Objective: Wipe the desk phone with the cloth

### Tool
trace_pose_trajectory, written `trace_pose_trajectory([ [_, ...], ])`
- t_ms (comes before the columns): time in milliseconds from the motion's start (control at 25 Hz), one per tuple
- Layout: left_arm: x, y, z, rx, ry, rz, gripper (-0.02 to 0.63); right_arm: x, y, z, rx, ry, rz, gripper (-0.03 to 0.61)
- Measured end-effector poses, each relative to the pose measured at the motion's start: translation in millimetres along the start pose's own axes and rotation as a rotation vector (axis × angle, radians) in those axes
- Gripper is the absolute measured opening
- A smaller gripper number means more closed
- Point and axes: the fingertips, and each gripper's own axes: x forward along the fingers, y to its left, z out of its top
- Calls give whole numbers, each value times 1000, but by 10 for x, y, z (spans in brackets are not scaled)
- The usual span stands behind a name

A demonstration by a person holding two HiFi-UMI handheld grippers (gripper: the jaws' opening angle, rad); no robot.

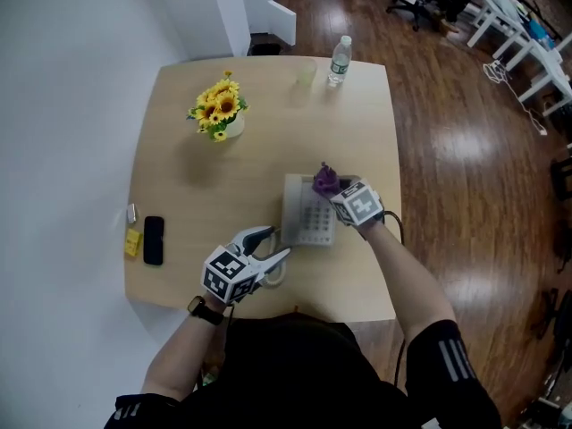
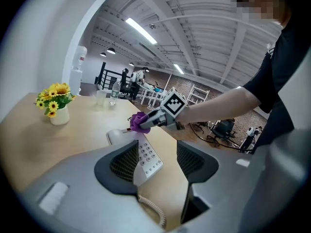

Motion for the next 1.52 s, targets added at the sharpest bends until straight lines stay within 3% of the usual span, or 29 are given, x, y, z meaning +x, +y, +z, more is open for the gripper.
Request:
trace_pose_trajectory([
  [200, -53, 49, -48, -16, -1, 12, 242, 260, -110, -104, -47, 116, -24, 132],
  [400, -68, 116, -104, -28, 3, 20, 242, 290, 220, -406, -65, 101, 17, 130],
  [640, -12, 75, -75, -23, 3, 4, 242, 120, 751, -892, -18, 63, 57, 129],
  [920, 6, 66, -77, -19, 7, -4, 242, 47, 1155, -1285, -35, 102, 104, 129],
  [1080, -23, 87, -68, -24, 4, -5, 242, 4, 1135, -1091, -48, 87, 129, 129],
  [1320, -67, 185, -82, -27, 1, 7, 242, 149, 413, -105, -86, -15, -4, 130],
  [1520, -103, 226, -70, -35, -8, 20, 242, 386, 99, 256, -192, 59, -53, 132],
])
